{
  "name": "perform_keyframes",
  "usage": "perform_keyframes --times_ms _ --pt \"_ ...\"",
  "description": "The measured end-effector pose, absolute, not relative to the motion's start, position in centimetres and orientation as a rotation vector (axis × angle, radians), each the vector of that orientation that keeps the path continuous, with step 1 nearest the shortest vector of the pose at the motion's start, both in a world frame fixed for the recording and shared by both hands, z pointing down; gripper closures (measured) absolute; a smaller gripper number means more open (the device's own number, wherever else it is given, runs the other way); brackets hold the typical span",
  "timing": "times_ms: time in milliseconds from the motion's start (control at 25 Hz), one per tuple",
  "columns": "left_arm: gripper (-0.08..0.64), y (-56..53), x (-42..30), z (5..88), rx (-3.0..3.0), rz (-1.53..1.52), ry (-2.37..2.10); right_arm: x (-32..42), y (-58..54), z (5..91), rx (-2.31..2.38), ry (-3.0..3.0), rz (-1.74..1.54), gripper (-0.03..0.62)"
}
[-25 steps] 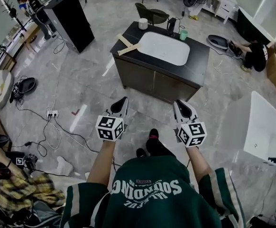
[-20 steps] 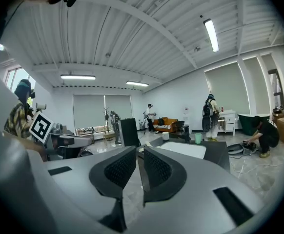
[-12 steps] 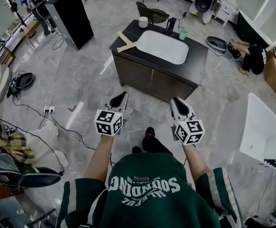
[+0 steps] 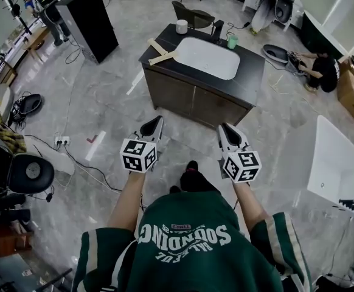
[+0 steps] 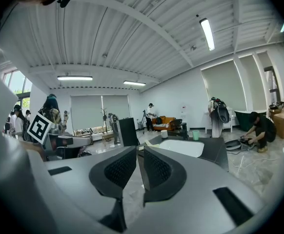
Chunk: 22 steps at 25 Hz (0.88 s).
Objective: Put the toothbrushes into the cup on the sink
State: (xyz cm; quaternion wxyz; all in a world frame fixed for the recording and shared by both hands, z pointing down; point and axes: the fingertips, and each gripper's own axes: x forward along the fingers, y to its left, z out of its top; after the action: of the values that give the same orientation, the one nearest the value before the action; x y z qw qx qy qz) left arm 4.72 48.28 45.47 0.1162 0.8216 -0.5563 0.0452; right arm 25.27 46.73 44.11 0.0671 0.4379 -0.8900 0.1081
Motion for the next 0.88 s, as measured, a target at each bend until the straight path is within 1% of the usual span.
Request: perform_keyframes --times_ms 440,880 --pt "0.549 46.5 3.2 45.7 2.393 0.111 -1.627 23.6 45.0 44.4 1.306 -2.665 0.313 0.545" --pt "0.549 40.3 -0.4 48.0 2.359 0.120 -1.620 19.7 38.1 47.2 1.280 -2.651 0.375 0.545"
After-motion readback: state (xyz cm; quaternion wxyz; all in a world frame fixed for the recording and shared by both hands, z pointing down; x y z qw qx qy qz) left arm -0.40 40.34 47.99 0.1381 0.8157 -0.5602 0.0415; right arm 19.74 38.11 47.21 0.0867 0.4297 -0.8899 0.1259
